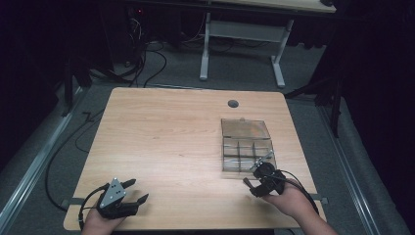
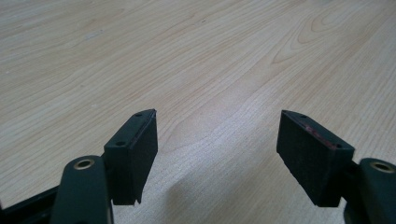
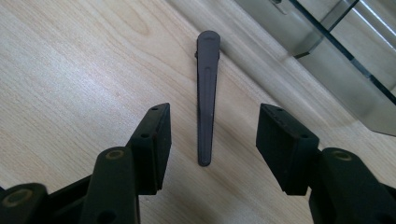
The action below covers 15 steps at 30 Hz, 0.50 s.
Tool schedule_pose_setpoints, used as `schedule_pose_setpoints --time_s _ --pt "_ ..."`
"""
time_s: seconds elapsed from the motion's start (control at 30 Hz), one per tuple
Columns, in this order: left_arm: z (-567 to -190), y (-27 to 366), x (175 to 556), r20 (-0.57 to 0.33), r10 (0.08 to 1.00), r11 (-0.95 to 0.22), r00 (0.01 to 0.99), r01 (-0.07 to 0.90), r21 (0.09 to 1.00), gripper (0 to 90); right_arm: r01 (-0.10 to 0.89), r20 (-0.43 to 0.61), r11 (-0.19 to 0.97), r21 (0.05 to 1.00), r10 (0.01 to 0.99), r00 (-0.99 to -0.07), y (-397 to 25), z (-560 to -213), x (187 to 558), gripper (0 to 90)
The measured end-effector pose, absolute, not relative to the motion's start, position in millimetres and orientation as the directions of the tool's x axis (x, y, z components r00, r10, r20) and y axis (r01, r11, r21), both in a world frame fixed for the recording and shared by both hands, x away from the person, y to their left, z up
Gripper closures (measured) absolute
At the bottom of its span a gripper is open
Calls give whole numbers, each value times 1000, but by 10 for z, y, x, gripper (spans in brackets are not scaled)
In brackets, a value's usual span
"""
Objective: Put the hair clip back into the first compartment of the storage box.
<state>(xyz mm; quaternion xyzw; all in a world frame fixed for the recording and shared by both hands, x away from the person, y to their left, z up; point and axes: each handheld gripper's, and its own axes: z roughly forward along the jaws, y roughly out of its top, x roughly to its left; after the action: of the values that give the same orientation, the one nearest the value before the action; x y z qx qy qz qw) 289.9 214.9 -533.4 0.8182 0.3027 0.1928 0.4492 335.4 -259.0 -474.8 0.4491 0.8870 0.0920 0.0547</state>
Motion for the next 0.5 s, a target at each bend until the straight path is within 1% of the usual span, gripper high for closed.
schedule_pose_setpoints --time_s 0.03,0.07,0.27,0.43,0.5 --pt "-5334 2149 2899 43 668 -413 743 322 852 296 796 -9 571 200 814 -581 -2579 -4745 3355 458" --pt "-5335 2149 2899 42 667 -414 744 323 851 296 785 -20 587 196 803 -595 -2580 -4747 3368 462" --pt "-5335 2149 2900 42 665 -416 746 322 851 296 797 12 582 160 806 -592 -2549 -4793 3439 450" --pt "-5334 2149 2901 42 663 -418 748 323 849 296 794 8 587 155 803 -596 -2490 -4826 3478 449" --pt "-5334 2149 2901 42 662 -418 748 323 849 296 785 -12 599 161 796 -605 -2460 -4835 3489 442"
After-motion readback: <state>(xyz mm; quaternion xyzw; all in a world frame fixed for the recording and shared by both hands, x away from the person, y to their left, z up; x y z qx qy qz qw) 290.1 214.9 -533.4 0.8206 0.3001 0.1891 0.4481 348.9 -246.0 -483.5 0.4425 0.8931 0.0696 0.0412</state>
